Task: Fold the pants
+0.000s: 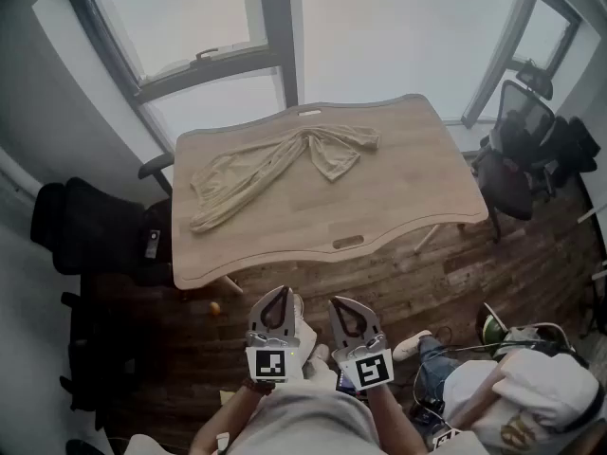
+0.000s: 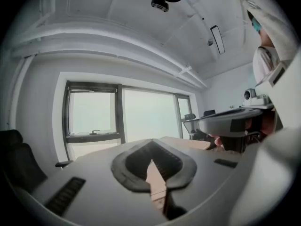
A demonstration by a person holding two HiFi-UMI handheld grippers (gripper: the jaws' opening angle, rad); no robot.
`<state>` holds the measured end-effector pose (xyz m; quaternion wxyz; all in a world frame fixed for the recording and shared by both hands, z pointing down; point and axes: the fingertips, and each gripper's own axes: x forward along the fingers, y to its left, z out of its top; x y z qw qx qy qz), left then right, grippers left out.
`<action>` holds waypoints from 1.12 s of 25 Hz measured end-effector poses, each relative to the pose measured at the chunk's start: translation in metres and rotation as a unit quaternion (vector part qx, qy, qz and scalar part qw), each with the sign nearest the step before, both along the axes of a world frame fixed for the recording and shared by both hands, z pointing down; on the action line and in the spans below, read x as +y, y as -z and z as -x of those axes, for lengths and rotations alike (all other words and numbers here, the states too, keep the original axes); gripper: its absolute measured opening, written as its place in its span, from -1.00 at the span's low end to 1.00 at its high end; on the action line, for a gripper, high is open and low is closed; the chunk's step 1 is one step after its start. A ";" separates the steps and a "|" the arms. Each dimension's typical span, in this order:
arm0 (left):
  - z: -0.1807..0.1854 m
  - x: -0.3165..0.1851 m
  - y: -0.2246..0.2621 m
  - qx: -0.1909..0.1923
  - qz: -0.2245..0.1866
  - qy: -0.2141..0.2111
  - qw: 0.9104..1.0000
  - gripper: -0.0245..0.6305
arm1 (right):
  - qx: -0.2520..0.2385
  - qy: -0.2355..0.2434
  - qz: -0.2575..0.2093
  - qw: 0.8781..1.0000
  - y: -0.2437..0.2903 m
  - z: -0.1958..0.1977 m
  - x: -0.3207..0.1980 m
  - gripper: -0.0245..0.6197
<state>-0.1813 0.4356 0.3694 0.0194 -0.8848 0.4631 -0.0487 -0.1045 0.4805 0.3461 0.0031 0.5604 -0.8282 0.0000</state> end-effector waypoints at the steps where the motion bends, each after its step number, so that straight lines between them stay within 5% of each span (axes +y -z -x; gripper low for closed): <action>1: -0.003 -0.010 -0.003 -0.003 -0.005 -0.004 1.000 -0.91 | -0.003 0.002 0.000 1.000 -0.002 -0.001 -0.010 -0.92; 11: -0.013 -0.127 -0.022 -0.036 -0.019 -0.033 0.999 -0.91 | 0.038 0.027 0.027 0.999 -0.017 -0.012 -0.122 -0.91; 21: 0.018 -0.243 -0.068 -0.015 0.056 -0.020 0.998 -0.90 | 0.061 0.039 0.112 0.991 -0.057 -0.033 -0.251 -0.91; 28: 0.011 -0.292 -0.079 -0.035 0.077 -0.021 0.996 -0.91 | 0.063 0.036 0.152 0.986 -0.091 -0.067 -0.310 -0.91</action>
